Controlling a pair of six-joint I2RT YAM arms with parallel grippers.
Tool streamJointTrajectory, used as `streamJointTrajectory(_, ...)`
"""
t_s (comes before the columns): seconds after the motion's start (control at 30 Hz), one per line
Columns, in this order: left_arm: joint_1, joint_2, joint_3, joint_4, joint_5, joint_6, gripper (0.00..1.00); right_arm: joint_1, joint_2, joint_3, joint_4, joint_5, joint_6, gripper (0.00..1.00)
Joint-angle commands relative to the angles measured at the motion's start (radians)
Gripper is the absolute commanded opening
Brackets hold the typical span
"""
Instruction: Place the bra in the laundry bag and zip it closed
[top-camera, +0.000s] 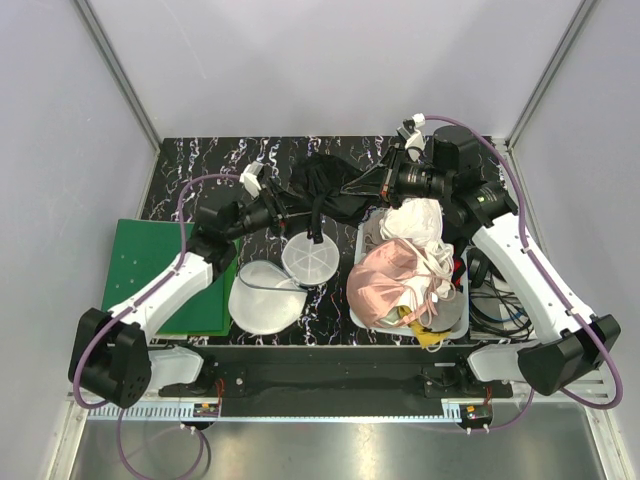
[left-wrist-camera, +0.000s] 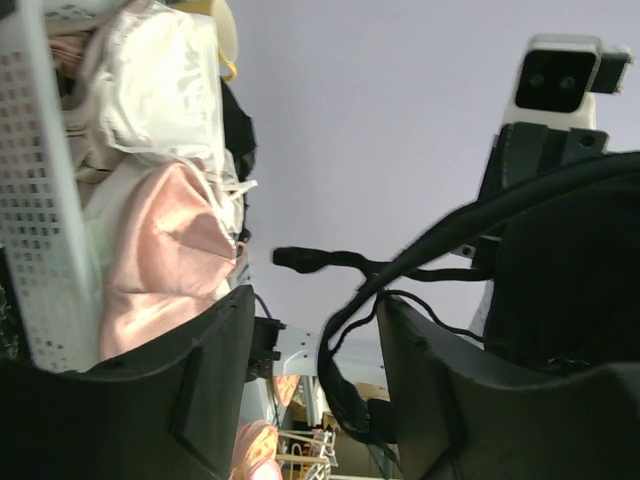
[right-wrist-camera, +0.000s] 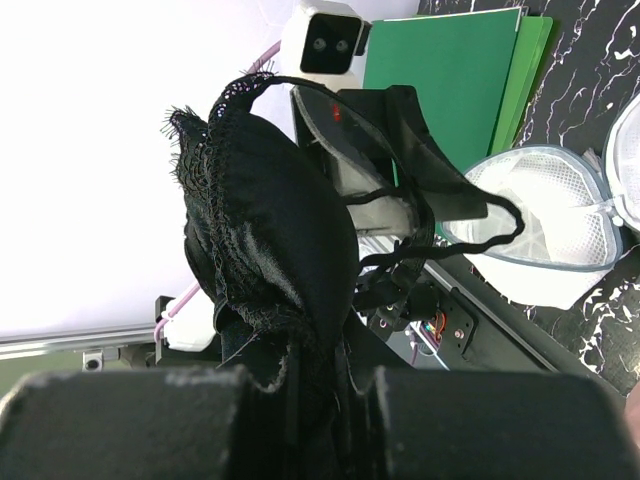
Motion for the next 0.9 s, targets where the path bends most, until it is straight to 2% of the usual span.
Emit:
streamJointTrajectory(0.0, -0.018, 0.005, 0.011, 0.205, 0.023, -0.065, 0.51, -0.006, -0.025, 0.030, 0.027, 0.006, 0.010, 0.00)
streamJointTrajectory(0.13, -0.019, 0.002, 0.007, 0.254, 0.027, -0.091, 0.41, -0.006, -0.022, 0.033, 0.025, 0.003, 0.009, 0.00)
streamJointTrajectory(0.17, -0.018, -0.001, 0.008, 0.248, 0.039, -0.088, 0.25, -0.005, -0.020, 0.033, 0.024, 0.005, 0.007, 0.00)
streamJointTrajectory(0.23, -0.016, -0.021, 0.019, 0.190, 0.042, -0.044, 0.02, -0.006, -0.020, 0.031, 0.022, 0.009, -0.002, 0.00)
streamJointTrajectory(0.3, -0.013, -0.077, 0.043, 0.007, 0.013, 0.026, 0.00, -0.005, -0.022, 0.030, 0.004, 0.020, -0.029, 0.00)
streamJointTrajectory(0.33, -0.009, -0.094, 0.062, -0.075, -0.005, 0.121, 0.00, -0.006, -0.020, 0.033, -0.009, 0.032, -0.042, 0.00)
streamJointTrajectory(0.37, 0.000, -0.128, 0.088, -0.261, -0.019, 0.176, 0.00, -0.005, -0.019, 0.037, -0.025, 0.040, -0.058, 0.00)
streamJointTrajectory(0.43, 0.008, -0.156, 0.183, -0.452, -0.088, 0.343, 0.00, -0.005, -0.010, 0.059, -0.093, 0.067, -0.121, 0.00)
streamJointTrajectory(0.47, 0.010, -0.167, 0.223, -0.620, -0.111, 0.390, 0.00, -0.006, 0.001, 0.068, -0.139, 0.080, -0.146, 0.00)
streamJointTrajectory(0.5, 0.010, -0.168, 0.291, -0.681, -0.127, 0.428, 0.00, -0.005, 0.004, 0.074, -0.159, 0.092, -0.195, 0.00)
streamJointTrajectory(0.57, 0.010, -0.162, 0.342, -0.785, -0.138, 0.485, 0.00, -0.006, 0.013, 0.089, -0.203, 0.126, -0.236, 0.00)
streamJointTrajectory(0.67, 0.010, -0.174, 0.398, -0.854, -0.173, 0.501, 0.00, 0.003, 0.053, 0.120, -0.260, 0.170, -0.318, 0.00)
streamJointTrajectory(0.87, -0.013, -0.138, 0.528, -0.921, -0.194, 0.544, 0.00, 0.064, 0.118, 0.185, -0.325, 0.278, -0.437, 0.00)
